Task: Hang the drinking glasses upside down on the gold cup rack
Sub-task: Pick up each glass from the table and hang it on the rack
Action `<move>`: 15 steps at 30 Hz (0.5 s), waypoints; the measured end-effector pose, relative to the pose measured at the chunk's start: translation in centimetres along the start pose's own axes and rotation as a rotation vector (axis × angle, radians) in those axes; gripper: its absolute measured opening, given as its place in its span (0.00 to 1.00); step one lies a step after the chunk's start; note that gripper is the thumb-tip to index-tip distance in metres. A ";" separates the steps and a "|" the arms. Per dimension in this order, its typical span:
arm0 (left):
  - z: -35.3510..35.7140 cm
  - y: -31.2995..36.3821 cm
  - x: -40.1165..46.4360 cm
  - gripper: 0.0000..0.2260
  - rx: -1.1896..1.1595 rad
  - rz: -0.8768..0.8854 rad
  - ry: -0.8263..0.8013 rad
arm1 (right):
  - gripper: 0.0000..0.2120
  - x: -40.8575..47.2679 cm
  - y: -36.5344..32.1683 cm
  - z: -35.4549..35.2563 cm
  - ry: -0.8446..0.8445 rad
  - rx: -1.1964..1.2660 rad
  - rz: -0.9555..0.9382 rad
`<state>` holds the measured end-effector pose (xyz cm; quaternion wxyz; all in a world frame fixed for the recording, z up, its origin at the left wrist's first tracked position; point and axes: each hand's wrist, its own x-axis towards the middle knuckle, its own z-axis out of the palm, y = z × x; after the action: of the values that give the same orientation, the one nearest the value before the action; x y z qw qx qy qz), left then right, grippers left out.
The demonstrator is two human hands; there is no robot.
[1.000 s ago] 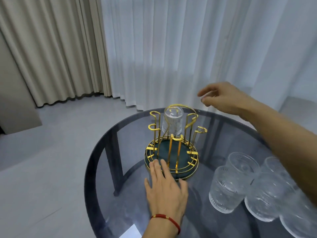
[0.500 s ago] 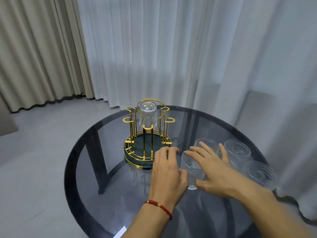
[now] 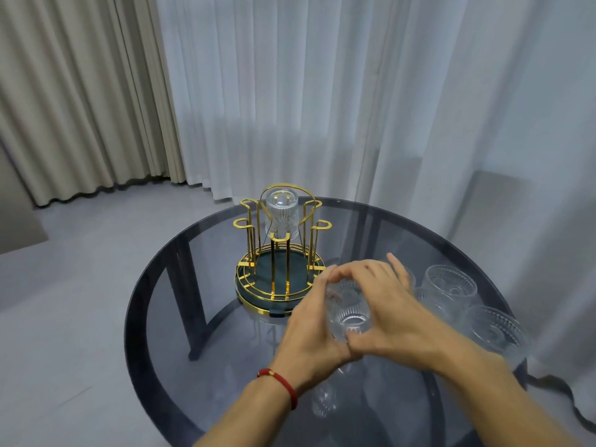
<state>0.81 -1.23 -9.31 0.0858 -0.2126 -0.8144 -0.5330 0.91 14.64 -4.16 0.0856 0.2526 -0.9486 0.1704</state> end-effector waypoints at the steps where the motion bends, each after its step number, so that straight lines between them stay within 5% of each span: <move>1: -0.6 0.0 0.0 0.42 -0.030 -0.009 0.027 | 0.32 0.2 -0.3 -0.3 0.015 0.087 -0.016; 5: -2.8 0.1 -0.1 0.33 -0.194 -0.199 0.091 | 0.30 0.2 -1.0 -0.6 0.048 0.478 0.068; 8: -3.9 0.4 0.0 0.28 -0.517 -0.369 0.188 | 0.25 0.2 -1.3 0.2 0.165 0.702 0.271; 12: -4.7 0.5 0.4 0.26 -0.988 -0.409 0.201 | 0.23 1.1 -1.9 1.4 0.114 0.956 0.443; 15: -4.8 -0.1 0.3 0.29 -0.946 -0.403 0.159 | 0.17 1.7 -2.4 1.2 0.153 1.122 0.466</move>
<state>0.07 -5.55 -7.25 -0.0624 -0.0258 -0.5001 -0.8633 0.58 11.48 -4.17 -0.0320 0.0321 -0.7356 0.6759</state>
